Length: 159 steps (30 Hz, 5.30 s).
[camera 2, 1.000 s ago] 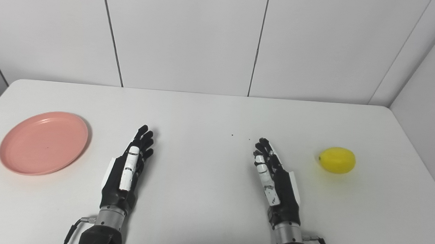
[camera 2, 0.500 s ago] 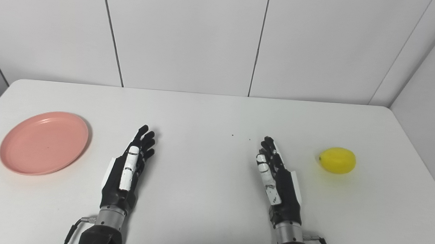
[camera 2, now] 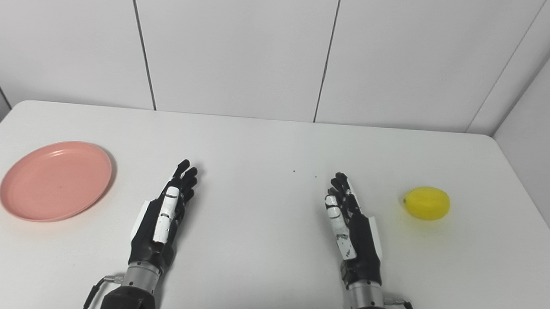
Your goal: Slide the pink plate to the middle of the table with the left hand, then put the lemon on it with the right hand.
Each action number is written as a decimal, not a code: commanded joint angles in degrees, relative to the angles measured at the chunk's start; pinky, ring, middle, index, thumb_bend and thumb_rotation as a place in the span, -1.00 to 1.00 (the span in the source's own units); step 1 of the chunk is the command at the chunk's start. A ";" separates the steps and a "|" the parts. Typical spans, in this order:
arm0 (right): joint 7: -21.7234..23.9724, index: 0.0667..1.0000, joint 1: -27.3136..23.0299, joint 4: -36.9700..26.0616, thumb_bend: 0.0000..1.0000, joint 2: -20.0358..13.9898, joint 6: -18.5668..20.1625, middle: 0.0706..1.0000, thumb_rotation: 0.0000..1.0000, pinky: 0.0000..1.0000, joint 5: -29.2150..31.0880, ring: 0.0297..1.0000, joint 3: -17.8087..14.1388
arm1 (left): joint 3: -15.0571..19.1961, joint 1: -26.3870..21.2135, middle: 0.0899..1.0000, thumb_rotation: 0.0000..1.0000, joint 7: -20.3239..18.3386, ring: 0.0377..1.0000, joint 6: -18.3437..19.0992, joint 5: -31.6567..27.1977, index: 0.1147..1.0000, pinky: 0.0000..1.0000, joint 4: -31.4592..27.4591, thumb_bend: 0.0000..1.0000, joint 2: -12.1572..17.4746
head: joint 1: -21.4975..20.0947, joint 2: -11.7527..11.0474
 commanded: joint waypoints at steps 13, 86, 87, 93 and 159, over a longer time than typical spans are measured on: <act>0.43 0.85 -0.83 -1.88 0.05 0.20 -2.54 0.85 0.62 0.86 1.36 0.85 -0.22 | -0.74 0.16 0.89 1.00 -0.40 0.92 -0.40 -0.43 0.86 0.97 -1.92 -0.18 -0.67 | -0.31 0.06; 1.13 0.82 -2.06 0.01 0.09 -0.35 -5.08 0.82 0.70 0.82 0.29 0.83 0.57 | 25.12 -17.68 0.55 1.00 5.30 0.61 -1.86 -6.91 0.50 0.68 0.80 0.13 22.30 | 3.33 -0.83; 1.06 0.82 -2.05 -0.02 0.10 -0.30 -5.14 0.82 0.70 0.81 0.15 0.82 0.58 | 25.26 -17.74 0.55 1.00 5.46 0.61 -2.10 -6.79 0.50 0.68 1.06 0.13 22.64 | 3.19 -0.85; 1.25 0.83 -1.76 -0.56 0.11 -0.54 -4.93 0.83 0.67 0.81 0.67 0.83 0.23 | 25.30 -17.58 0.55 1.00 7.90 0.61 -1.88 -3.21 0.52 0.65 1.79 0.15 24.13 | 2.67 -0.78; 1.37 0.85 -1.47 -0.25 0.01 -1.44 -5.07 0.86 0.64 0.86 2.80 0.85 -0.82 | 21.10 -17.96 0.62 1.00 5.68 0.66 -5.83 -7.29 0.58 0.67 25.34 0.05 23.43 | 4.05 -1.38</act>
